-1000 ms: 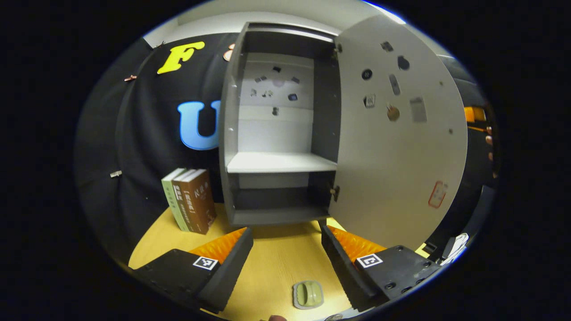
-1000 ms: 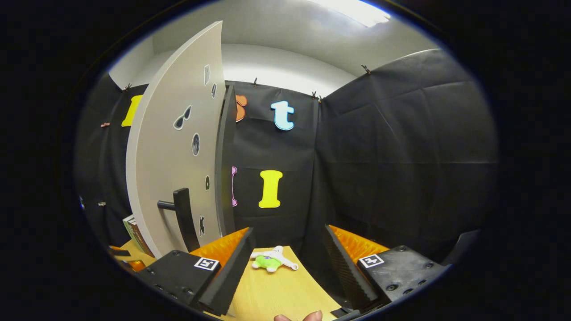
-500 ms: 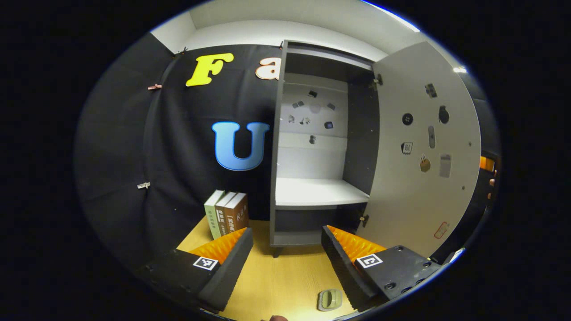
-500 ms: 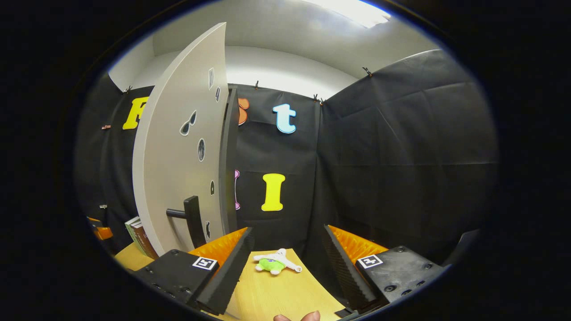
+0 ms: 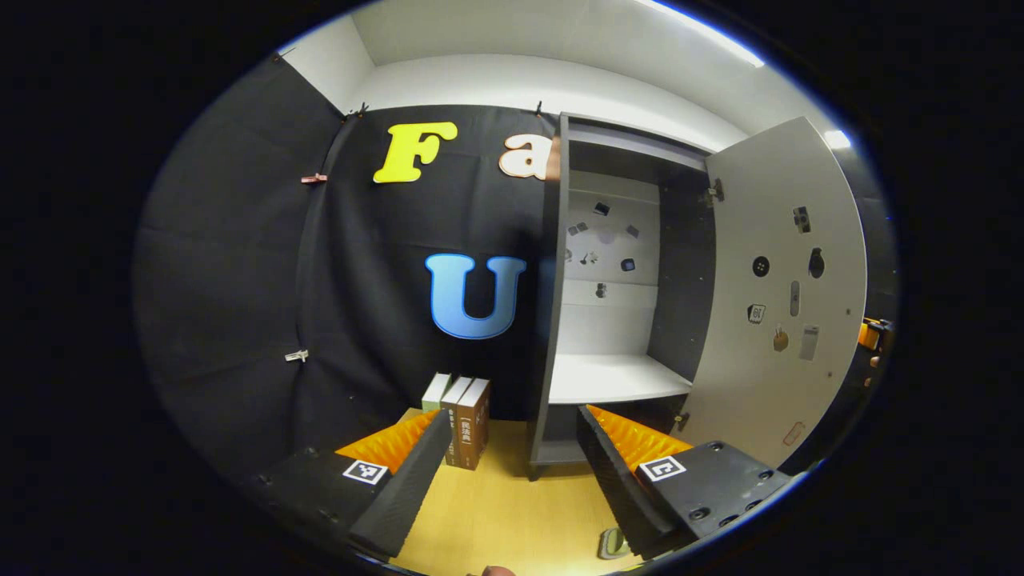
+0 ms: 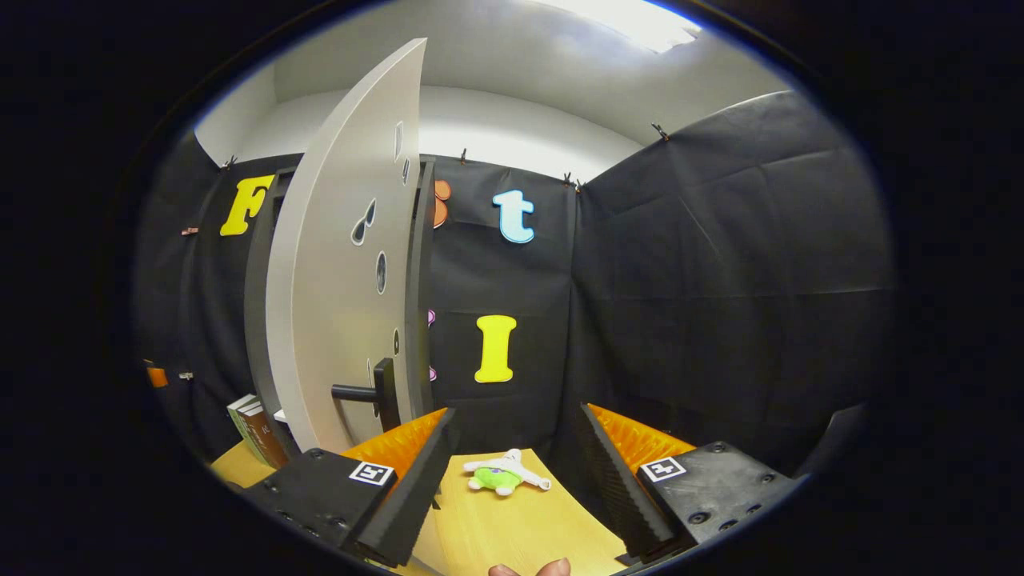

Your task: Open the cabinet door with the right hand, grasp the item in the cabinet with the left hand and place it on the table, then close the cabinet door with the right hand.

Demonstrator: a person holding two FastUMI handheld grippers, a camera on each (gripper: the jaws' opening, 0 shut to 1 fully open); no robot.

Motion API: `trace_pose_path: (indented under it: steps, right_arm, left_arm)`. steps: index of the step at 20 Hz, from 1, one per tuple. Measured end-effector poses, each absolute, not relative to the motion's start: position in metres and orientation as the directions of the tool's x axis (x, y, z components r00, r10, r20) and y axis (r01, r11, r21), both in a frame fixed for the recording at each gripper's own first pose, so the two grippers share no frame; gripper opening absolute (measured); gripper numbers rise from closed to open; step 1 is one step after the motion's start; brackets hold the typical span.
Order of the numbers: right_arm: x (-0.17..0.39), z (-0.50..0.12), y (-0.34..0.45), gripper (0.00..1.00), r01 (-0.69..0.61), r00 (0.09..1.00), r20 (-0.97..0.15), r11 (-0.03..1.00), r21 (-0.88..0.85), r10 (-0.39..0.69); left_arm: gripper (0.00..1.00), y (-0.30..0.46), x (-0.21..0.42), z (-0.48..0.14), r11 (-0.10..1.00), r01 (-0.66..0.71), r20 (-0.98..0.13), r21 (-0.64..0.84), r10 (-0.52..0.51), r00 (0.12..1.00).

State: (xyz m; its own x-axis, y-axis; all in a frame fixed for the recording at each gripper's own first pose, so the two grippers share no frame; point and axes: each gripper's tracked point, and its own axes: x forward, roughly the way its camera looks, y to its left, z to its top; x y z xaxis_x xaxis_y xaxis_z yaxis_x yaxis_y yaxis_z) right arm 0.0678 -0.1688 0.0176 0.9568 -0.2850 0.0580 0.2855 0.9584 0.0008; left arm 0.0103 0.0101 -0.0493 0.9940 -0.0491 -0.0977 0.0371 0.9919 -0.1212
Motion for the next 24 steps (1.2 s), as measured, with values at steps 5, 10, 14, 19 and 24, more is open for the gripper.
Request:
trace_pose_path:
  steps: [5, 10, 14, 19, 24]
  right_arm:
    - [0.064, 0.018, -0.161, 0.96, 0.325, 0.944, 0.063, 0.946, 0.009, -0.325]
    - [0.061, 0.016, -0.144, 0.96, 0.339, 0.939, 0.061, 0.941, 0.022, -0.339]
    - [0.061, 0.017, -0.126, 0.96, 0.344, 0.937, 0.069, 0.939, 0.012, -0.344]
    - [0.062, 0.015, -0.101, 0.96, 0.313, 0.947, 0.063, 0.95, 0.022, -0.314]
    - [0.073, 0.012, -0.063, 0.96, 0.215, 0.974, 0.062, 0.976, 0.04, -0.217]
  left_arm:
    - [0.98, 0.05, 0.004, -0.056, 0.996, -0.011, -0.115, -0.089, 0.001, 0.993]
    - [0.98, 0.065, 0.005, -0.059, 0.995, -0.008, -0.115, -0.095, -0.003, 0.993]
    - [0.98, 0.068, 0.009, -0.062, 0.996, 0.006, -0.116, -0.094, -0.017, 0.993]
    - [0.99, 0.064, 0.013, -0.068, 0.994, 0.031, -0.123, -0.103, -0.043, 0.991]
    - [0.99, 0.062, 0.018, -0.074, 0.995, 0.041, -0.13, -0.096, -0.054, 0.99]
